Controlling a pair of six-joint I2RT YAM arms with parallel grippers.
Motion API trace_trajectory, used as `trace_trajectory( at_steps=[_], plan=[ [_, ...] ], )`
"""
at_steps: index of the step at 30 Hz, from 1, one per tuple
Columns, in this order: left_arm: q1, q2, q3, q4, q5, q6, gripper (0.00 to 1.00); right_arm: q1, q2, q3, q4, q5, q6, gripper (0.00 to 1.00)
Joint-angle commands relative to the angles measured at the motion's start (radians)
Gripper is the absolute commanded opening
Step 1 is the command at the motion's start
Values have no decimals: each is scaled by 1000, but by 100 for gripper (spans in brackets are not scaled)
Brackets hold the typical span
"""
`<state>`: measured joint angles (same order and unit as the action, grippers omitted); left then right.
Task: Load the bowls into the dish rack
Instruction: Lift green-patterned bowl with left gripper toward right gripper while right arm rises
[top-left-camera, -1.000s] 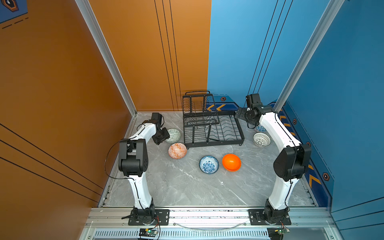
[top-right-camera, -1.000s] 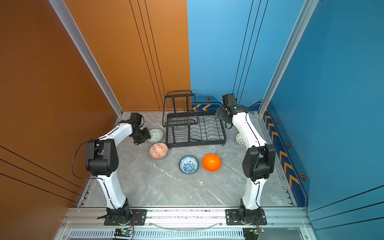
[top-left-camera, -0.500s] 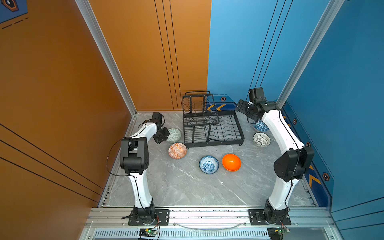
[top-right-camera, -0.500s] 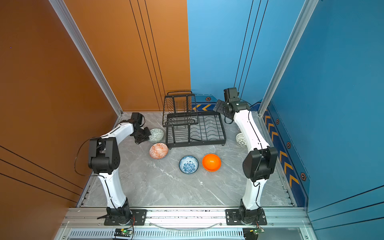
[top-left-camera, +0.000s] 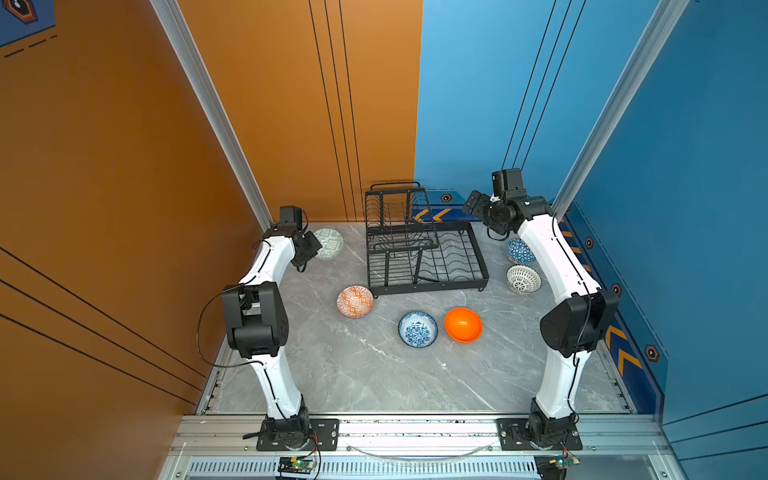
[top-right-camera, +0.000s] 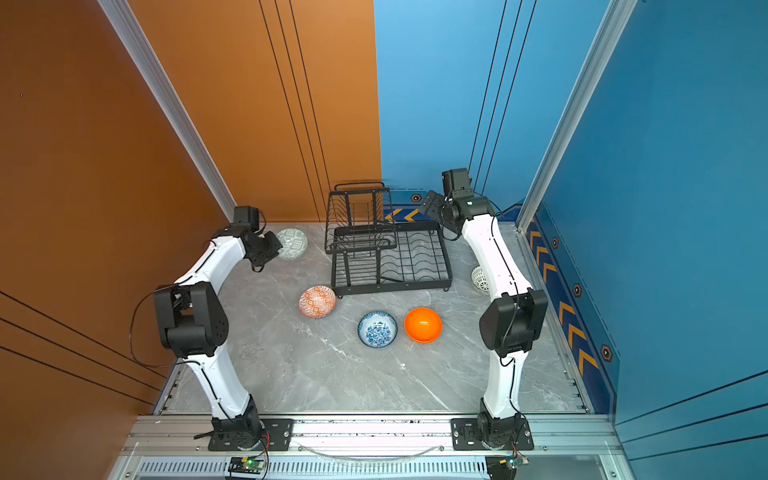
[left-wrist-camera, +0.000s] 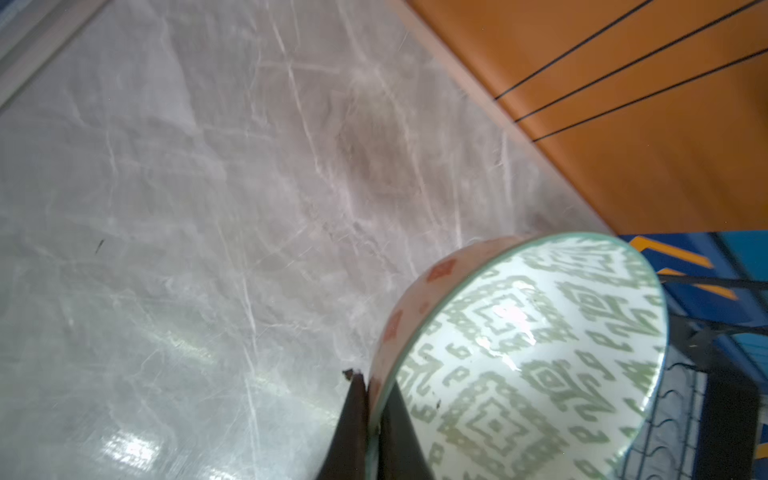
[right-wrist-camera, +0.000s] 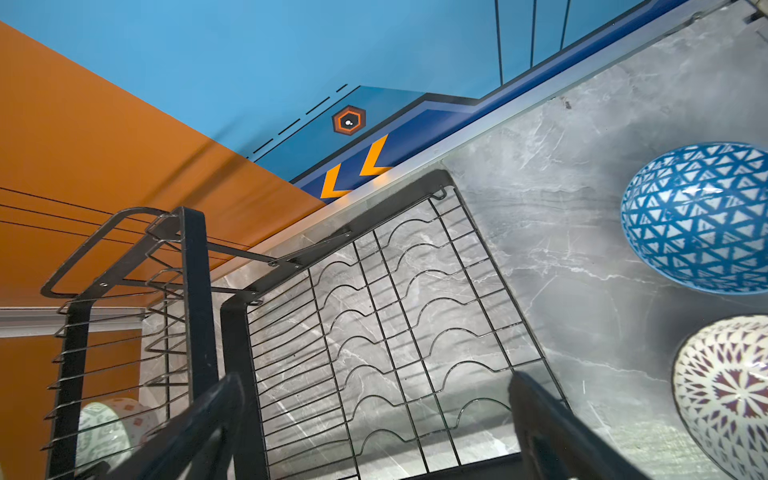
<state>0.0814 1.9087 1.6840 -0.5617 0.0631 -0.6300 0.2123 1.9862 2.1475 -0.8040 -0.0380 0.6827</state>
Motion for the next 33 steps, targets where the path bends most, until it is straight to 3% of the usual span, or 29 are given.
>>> trace_trajectory(
  at_steps=[1, 12, 18, 24, 33],
  plan=[
    [-22, -61, 76, 157, -47, -38, 0, -3, 10, 75, -20, -36, 38, 100],
    [-210, -29, 380, 308, -270, 98, 0, -49, 13, 170, -17, -126, 103, 100],
    [-375, 12, 381, 587, -310, 236, 0, -84, -1, 239, -15, -163, 194, 100],
    [-533, 115, 456, 729, -402, 404, 0, -99, -34, 276, 18, -233, 321, 100],
    [-677, 334, 711, 746, -544, 549, 0, -130, -90, 274, 70, -371, 473, 100]
  ],
)
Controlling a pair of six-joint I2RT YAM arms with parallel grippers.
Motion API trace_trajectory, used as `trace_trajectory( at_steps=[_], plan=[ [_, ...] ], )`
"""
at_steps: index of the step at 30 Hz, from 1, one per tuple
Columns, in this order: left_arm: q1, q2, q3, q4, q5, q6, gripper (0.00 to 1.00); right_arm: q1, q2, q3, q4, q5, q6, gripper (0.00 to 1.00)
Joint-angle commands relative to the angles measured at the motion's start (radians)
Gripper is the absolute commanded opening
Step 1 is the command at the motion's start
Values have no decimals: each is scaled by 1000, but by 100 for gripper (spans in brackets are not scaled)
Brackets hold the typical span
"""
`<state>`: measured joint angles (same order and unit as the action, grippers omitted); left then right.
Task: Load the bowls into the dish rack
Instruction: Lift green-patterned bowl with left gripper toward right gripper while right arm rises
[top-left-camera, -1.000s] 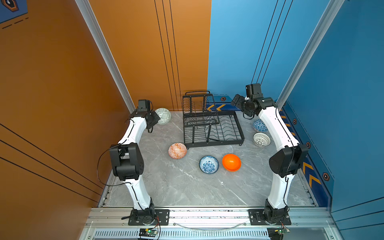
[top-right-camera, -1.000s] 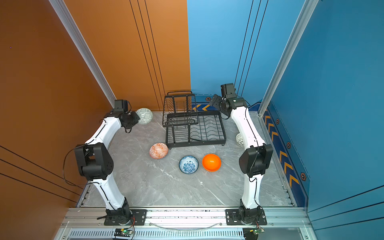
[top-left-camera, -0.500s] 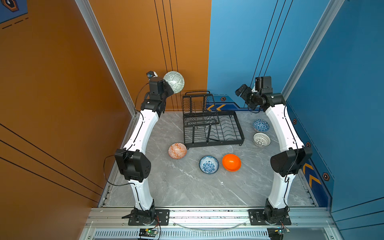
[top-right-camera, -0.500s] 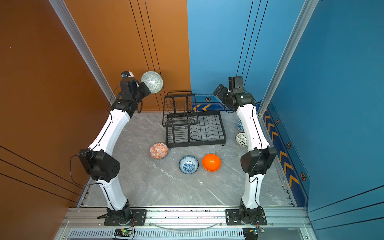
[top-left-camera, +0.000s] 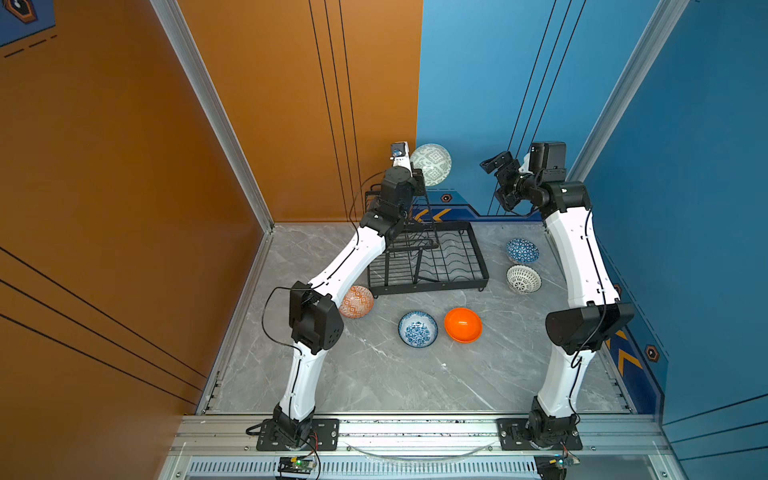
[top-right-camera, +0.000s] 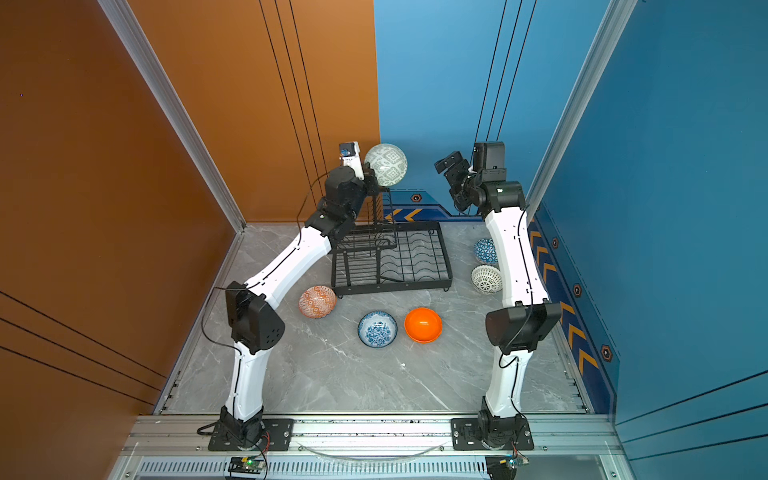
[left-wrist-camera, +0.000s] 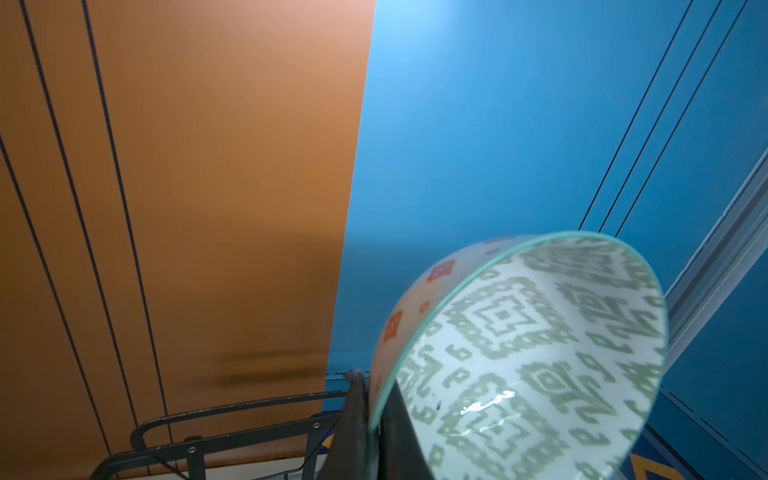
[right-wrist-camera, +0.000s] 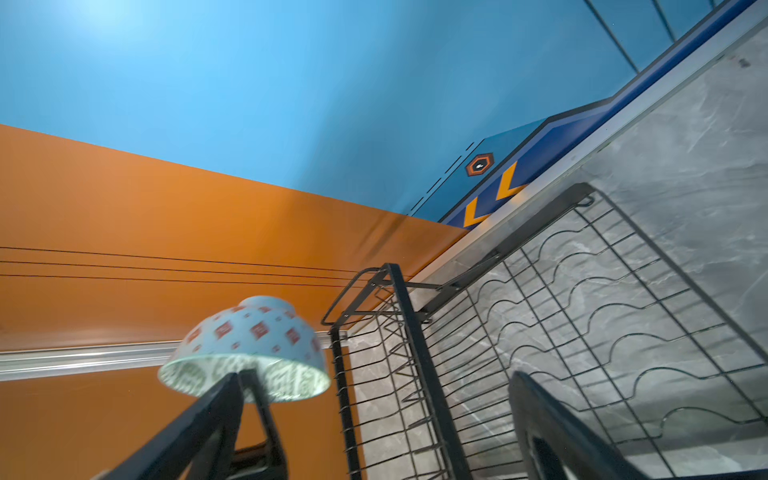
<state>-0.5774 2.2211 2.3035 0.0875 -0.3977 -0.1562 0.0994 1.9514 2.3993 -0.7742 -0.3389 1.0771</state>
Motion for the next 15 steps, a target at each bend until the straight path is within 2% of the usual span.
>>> trace_trajectory(
  at_steps=[1, 4, 7, 15],
  plan=[
    [-30, 50, 125, 95, -93, 99, 0, -20, -61, 21, 46, -79, 94, 100],
    [-65, 116, 208, 96, -127, 161, 0, -24, -85, 19, 68, -87, 130, 100],
    [-81, 143, 236, 102, -141, 171, 0, -27, -102, 7, 92, -103, 168, 100],
    [-134, 118, 159, 143, -150, 181, 0, -9, -101, -71, 193, -148, 262, 97]
  ],
)
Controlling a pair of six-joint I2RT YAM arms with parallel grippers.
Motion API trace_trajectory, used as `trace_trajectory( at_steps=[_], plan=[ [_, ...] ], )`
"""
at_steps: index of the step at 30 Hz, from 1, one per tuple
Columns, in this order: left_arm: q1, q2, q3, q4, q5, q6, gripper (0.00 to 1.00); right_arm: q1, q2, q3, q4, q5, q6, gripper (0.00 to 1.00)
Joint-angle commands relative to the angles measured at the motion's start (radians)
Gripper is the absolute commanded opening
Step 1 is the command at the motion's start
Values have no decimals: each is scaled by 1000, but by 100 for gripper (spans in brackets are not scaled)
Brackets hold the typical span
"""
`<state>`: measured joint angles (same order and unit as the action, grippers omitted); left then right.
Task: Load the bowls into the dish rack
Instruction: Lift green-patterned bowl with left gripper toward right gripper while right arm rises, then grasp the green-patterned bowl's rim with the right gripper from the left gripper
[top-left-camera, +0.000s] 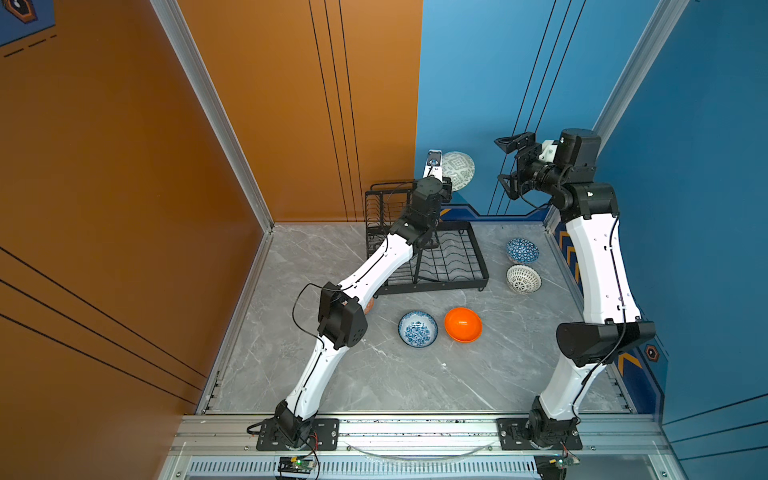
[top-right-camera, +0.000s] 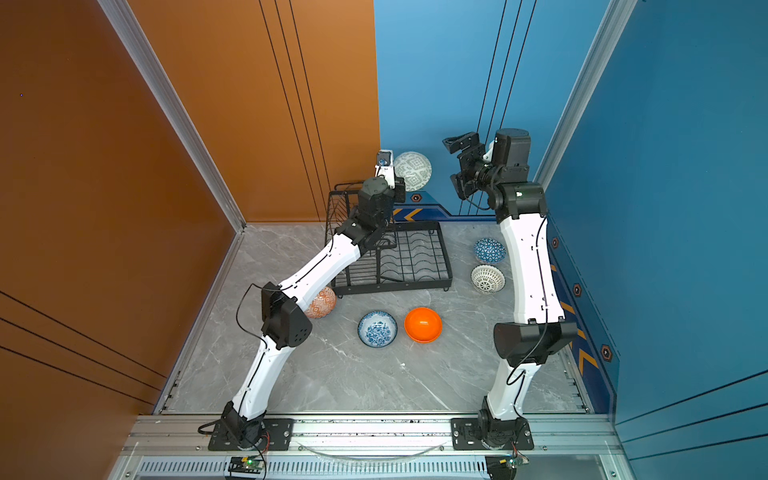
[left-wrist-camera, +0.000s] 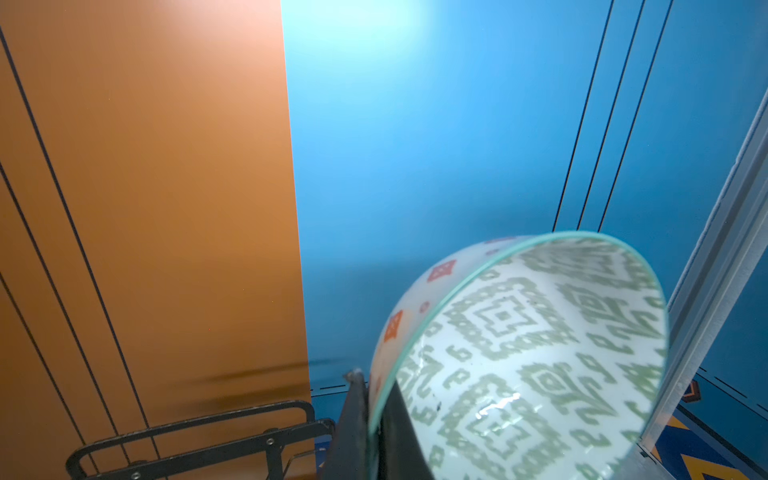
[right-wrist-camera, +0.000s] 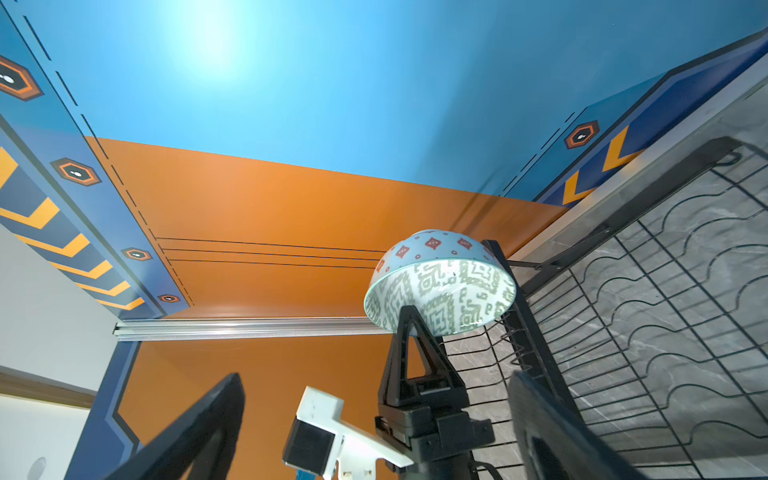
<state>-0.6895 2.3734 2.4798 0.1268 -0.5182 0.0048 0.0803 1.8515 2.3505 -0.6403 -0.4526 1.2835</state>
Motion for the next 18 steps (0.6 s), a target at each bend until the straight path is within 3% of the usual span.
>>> trace_trajectory(
  at_steps=[1, 8, 18],
  plan=[
    [-28, -41, -29, 107, -30, 22, 0, 13, 6, -23, 70, -40, 70, 96],
    [-63, -70, -102, 137, -29, 33, 0, 36, 38, -20, 143, -52, 135, 88],
    [-79, -66, -96, 164, -56, 64, 0, 29, 21, -117, 140, -33, 145, 81]
  ],
)
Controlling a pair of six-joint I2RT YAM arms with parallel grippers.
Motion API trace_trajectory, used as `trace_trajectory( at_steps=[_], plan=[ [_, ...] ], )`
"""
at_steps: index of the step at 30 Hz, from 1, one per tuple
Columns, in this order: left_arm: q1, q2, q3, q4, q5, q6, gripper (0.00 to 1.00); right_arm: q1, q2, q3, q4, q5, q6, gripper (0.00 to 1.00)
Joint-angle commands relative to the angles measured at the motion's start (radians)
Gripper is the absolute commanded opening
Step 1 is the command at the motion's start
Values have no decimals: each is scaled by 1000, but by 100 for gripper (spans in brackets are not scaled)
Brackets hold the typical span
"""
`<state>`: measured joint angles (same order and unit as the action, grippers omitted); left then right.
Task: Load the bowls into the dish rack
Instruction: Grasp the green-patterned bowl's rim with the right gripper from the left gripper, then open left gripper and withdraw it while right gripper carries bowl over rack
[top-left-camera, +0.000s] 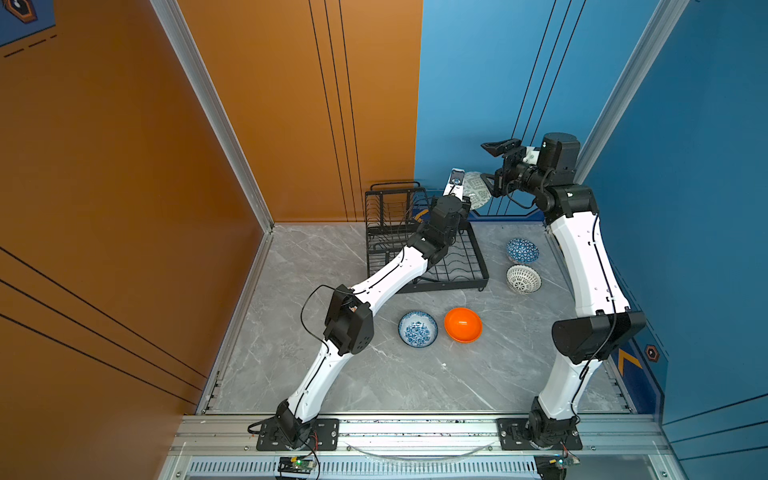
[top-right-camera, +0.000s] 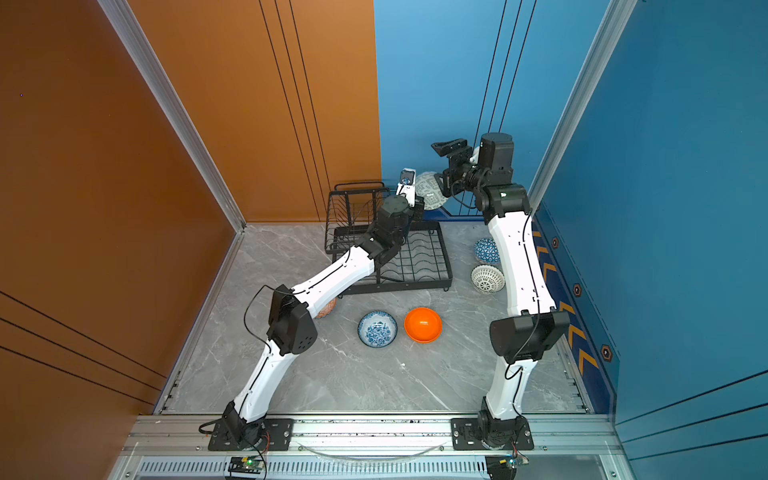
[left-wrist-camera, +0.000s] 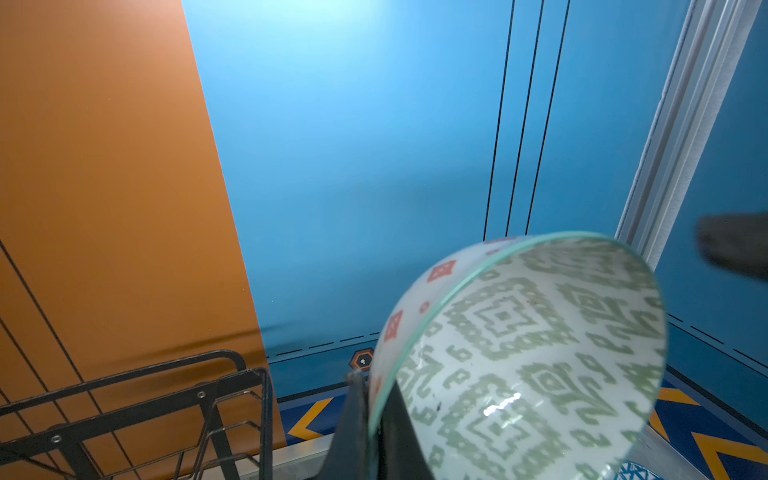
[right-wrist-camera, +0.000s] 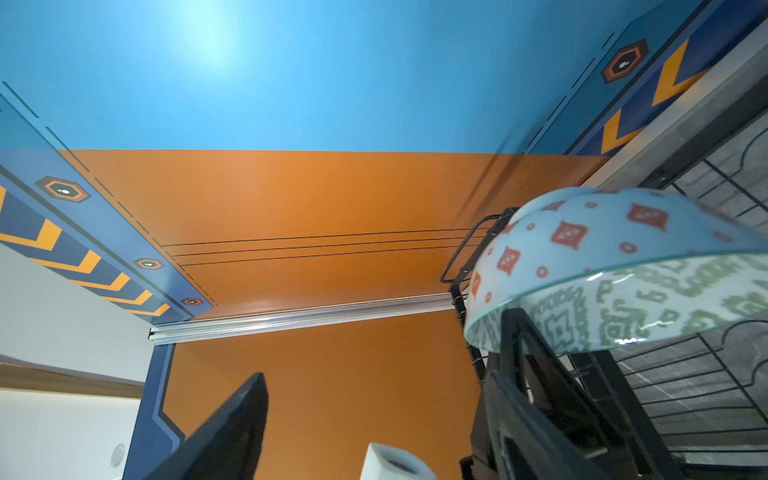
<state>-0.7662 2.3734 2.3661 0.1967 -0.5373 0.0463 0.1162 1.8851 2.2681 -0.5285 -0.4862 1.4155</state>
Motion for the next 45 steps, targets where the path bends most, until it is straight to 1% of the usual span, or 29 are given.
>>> trace_trajectory(
  at_steps=[1, 6, 9, 13, 16, 20, 21, 24, 27, 28, 29, 30, 31, 32, 33, 39, 40, 42, 44, 45],
  plan=[
    [-2, -68, 19, 97, -39, 26, 0, -8, -16, -53, 28, 3, 13, 80],
    [-10, -71, 28, 100, -37, 41, 0, -15, -14, -82, 29, 9, 6, 74],
    [-22, -74, 30, 100, -30, 44, 0, -13, 3, -72, 39, 5, 18, 66],
    [-40, -85, 14, 103, -26, 77, 0, -10, 21, -47, 39, 11, 23, 64],
    [-44, -101, -13, 122, -31, 89, 0, -15, 28, -47, 39, 15, 32, 57],
    [-44, -112, -24, 138, -26, 110, 0, -20, 32, -49, 39, 32, 38, 54],
    [-44, -115, -24, 142, -24, 110, 0, -21, 34, -47, 39, 34, 41, 51],
    [-48, -120, -25, 149, -20, 125, 0, -24, 41, -48, 36, 37, 50, 39],
    [-52, -132, -40, 163, -14, 141, 0, -24, 47, -48, 33, 41, 55, 35],
    [-52, -137, -48, 170, -12, 149, 0, -23, 49, -48, 33, 45, 57, 31],
    [-54, -141, -55, 174, -11, 153, 0, -22, 50, -47, 33, 47, 59, 24],
    [-54, -145, -62, 177, -10, 157, 0, -21, 52, -45, 33, 47, 61, 13],
    [-56, -150, -69, 181, -9, 161, 0, -20, 55, -45, 32, 47, 63, 6],
    [-56, -152, -75, 184, -10, 164, 0, -18, 55, -45, 29, 47, 63, 2],
    [-56, -154, -78, 187, -14, 166, 0, -18, 57, -45, 28, 47, 63, 0],
    [-59, -161, -88, 188, -31, 175, 0, -20, 52, -47, 22, 46, 53, 0],
    [-62, -161, -88, 190, -35, 177, 4, -21, 52, -47, 22, 47, 49, 0],
    [-63, -163, -88, 191, -41, 180, 14, -25, 50, -46, 22, 47, 40, 0],
    [-64, -164, -89, 192, -48, 181, 20, -29, 50, -45, 22, 45, 34, 0],
    [-64, -167, -91, 191, -55, 182, 28, -33, 50, -44, 23, 42, 31, 0]
  ],
)
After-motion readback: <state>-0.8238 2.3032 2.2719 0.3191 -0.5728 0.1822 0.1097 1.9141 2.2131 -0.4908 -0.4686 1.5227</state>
